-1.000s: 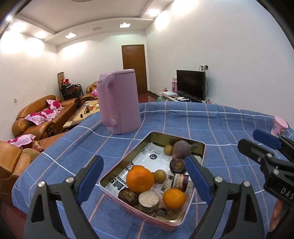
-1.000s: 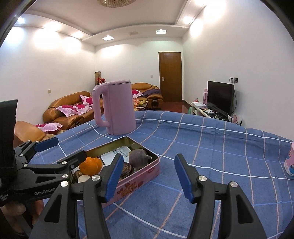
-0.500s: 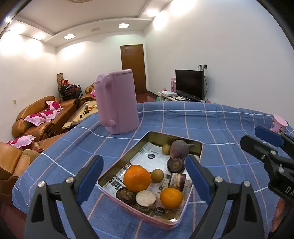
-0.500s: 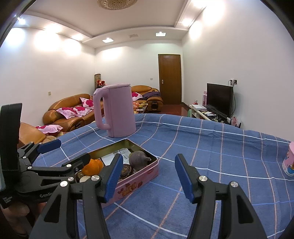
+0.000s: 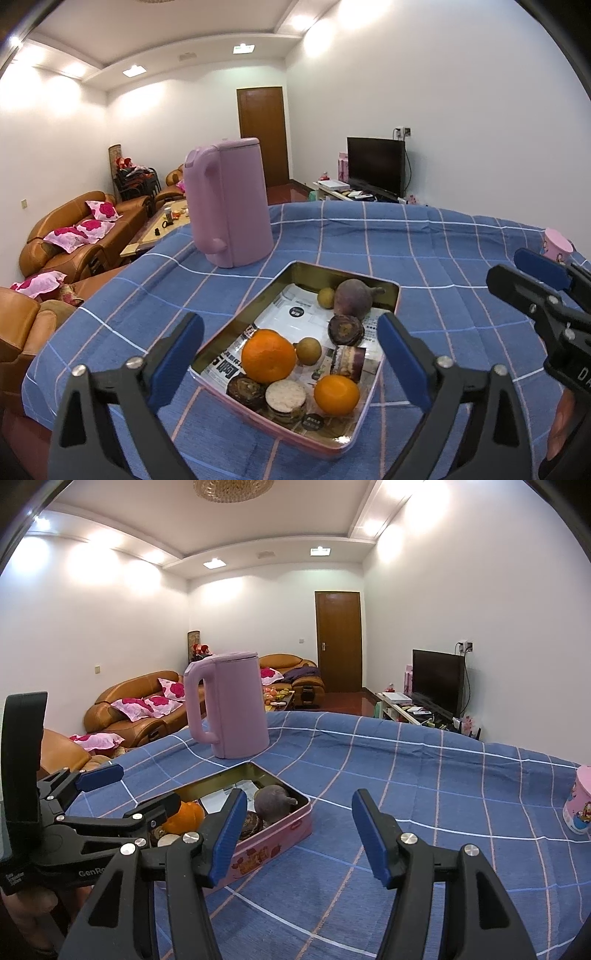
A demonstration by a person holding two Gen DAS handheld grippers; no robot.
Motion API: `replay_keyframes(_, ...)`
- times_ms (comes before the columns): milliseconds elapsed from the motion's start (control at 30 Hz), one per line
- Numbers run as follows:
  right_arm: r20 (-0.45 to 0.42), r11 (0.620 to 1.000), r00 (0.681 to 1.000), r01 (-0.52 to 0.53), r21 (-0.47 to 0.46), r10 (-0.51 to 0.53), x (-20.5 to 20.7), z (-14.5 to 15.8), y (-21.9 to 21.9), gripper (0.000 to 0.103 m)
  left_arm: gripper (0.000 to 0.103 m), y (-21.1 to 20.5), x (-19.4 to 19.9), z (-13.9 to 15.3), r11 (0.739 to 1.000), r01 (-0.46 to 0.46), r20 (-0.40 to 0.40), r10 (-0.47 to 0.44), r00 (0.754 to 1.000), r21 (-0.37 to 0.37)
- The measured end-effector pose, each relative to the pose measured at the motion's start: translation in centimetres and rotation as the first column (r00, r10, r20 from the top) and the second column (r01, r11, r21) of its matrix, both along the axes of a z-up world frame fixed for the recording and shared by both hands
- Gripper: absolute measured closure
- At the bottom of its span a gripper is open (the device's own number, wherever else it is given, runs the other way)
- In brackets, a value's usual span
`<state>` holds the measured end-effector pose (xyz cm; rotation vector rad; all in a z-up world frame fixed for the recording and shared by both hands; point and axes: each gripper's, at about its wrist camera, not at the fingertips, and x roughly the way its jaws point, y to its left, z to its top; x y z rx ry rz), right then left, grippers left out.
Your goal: Organize fruits
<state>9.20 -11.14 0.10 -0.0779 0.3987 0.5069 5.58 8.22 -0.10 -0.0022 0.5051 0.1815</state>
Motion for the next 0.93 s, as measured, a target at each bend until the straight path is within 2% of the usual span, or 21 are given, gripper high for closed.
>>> replay_keyframes(367, 0.029, 1.000, 1.000, 0.007, -0.001, -0.007, -0.7, 0.2, -0.7, 0.042, 0.000, -0.9, -0.4, 0.9, 1.000, 0.017, 0.031, -0.017, 0.999, 0.009)
replay_keyframes(633, 0.030, 1.000, 0.999, 0.013, 0.005, -0.013, -0.9, 0.1, -1.4, 0.042, 0.000, -1.0, 0.1, 0.7, 1.000, 0.008, 0.010, -0.008, 1.000, -0.004)
replay_keyframes(933, 0.024, 1.000, 1.000, 0.020, 0.005, -0.020, -1.0, 0.0, -2.2, 0.042, 0.000, -2.1, -0.1, 0.6, 1.000, 0.021, 0.015, -0.021, 1.000, 0.018)
